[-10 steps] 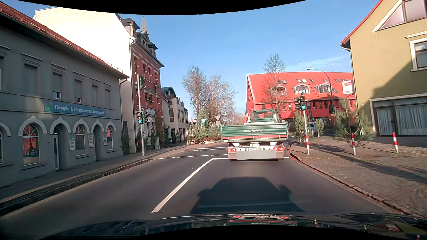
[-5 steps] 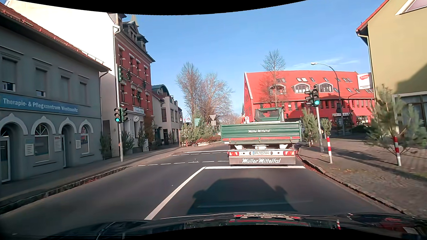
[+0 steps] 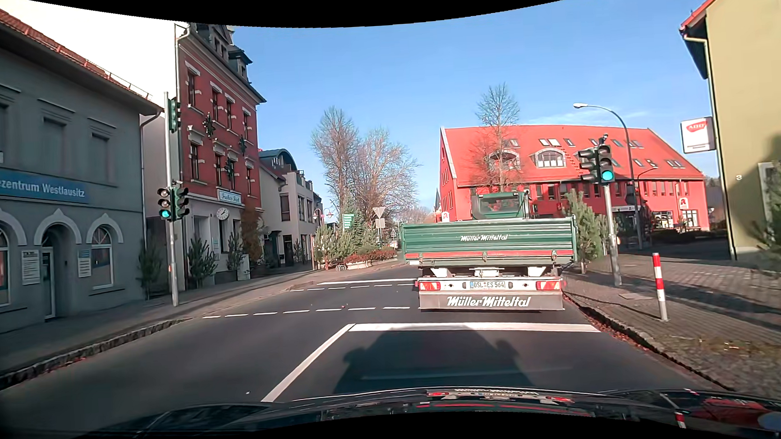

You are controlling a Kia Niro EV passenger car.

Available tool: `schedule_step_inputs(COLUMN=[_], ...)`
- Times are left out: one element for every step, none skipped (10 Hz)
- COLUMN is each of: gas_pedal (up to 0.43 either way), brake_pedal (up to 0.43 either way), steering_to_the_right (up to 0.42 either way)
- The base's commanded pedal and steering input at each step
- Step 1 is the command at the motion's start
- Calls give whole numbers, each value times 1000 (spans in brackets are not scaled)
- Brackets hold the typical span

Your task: Follow the waypoints while adhering to traffic rules and regulations

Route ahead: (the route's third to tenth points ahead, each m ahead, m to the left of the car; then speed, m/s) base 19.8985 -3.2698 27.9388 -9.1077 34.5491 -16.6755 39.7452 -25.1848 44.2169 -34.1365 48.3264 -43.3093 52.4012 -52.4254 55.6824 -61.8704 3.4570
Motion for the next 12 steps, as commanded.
schedule_step_inputs(gas_pedal=[0, 0, 0, 0, 0, 0, 0, 0, 0, 0, 0, 0], brake_pedal=[299, 299, 299, 299, 299, 293, 280, 244, 220, 201, 195, 183], steering_to_the_right=[58, 61, 64, 67, 69, 69, 69, 69, 69, 69, 69, 69])
